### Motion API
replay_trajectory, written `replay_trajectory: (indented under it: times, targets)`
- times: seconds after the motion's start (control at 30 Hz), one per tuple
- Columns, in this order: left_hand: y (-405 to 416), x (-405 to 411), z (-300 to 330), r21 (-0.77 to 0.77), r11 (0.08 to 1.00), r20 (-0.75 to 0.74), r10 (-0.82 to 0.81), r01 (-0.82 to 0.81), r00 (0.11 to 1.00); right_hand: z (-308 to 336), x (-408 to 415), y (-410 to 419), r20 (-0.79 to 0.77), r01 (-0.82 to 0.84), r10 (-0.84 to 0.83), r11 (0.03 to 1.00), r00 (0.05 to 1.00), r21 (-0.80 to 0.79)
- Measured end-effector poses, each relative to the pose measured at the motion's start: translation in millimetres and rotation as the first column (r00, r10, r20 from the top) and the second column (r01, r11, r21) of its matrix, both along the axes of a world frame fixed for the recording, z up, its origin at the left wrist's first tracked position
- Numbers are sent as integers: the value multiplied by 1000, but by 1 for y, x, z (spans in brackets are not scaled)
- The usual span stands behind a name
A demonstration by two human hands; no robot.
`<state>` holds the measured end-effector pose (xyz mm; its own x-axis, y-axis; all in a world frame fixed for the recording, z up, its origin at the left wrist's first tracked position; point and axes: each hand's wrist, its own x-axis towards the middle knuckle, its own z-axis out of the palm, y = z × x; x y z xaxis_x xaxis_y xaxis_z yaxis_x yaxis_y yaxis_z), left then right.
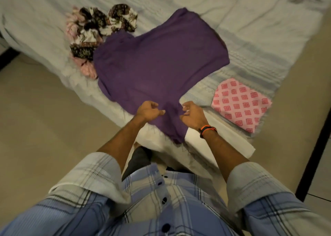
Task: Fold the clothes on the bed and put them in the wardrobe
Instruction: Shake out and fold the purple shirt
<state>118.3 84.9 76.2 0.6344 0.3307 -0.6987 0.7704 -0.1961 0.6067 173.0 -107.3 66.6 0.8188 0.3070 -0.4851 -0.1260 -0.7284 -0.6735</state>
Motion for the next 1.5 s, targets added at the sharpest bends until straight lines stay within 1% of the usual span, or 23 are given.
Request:
replay_trajectory:
  times: [0.07,0.17,0.3,0.5,0.77,0.9,1.07,1.17,1.27,1.4,1.5]
  targets:
    - [11,11,-2,24,998,17,-56,55,998,4,3,7,7,61,-61,998,998,9]
    - [31,33,5,52,977,44,-210,208,977,9,8,24,35,155,-155,988,987,5]
    - [54,56,15,118,902,68,-425,416,903,14,9,45,45,302,-302,953,952,12]
    - [79,89,27,163,799,70,-595,579,801,31,15,69,94,437,-437,899,895,17]
    - [65,139,35,167,745,112,-666,646,738,33,38,58,122,512,-511,859,851,22]
    - [56,162,38,199,715,116,-696,670,709,24,62,45,101,539,-538,842,837,15]
    - [44,193,32,236,703,75,-701,671,709,11,101,31,48,554,-555,832,830,32]
    - [32,212,22,253,679,53,-721,689,691,-1,126,20,27,547,-548,837,836,20]
    - [21,231,9,254,639,28,-756,727,654,-13,147,11,-4,559,-559,829,829,-3]
    - [6,262,-16,226,594,0,-793,772,609,-32,178,-1,-27,623,-623,782,781,-16]
    - [-8,294,-41,222,538,-12,-833,813,554,-51,209,-11,-61,683,-683,730,728,-24]
